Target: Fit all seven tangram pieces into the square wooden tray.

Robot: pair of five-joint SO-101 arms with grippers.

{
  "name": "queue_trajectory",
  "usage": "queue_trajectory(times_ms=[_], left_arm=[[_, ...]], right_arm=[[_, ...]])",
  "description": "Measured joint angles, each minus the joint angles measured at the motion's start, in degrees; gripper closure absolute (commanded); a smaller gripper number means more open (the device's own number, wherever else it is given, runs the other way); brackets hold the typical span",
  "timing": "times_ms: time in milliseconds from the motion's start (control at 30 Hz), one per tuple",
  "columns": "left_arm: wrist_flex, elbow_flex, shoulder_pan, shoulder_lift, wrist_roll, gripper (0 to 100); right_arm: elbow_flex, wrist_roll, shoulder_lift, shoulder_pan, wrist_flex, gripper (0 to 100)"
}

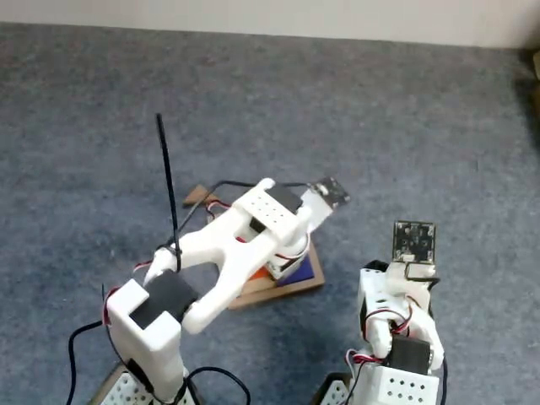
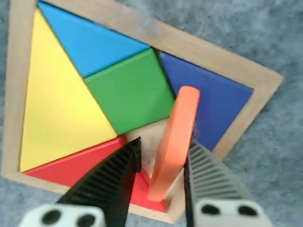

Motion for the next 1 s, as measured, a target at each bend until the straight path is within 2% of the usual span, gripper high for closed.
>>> queue_trajectory(times_ms=[167,633,1000], left_arm=[[0.18,-0.62,0.62,1.85,0.09,90],[6.15,0.09,1.49,-9.14,0.09,93],[6.86,0.09,1.67,-9.93,0.09,94]], right_arm=[[0.0,0.0,0.0,0.0,0.0,99.3],[0.0,0.0,0.0,0.0,0.0,99.3],[0.0,0.0,0.0,0.0,0.0,99.3]])
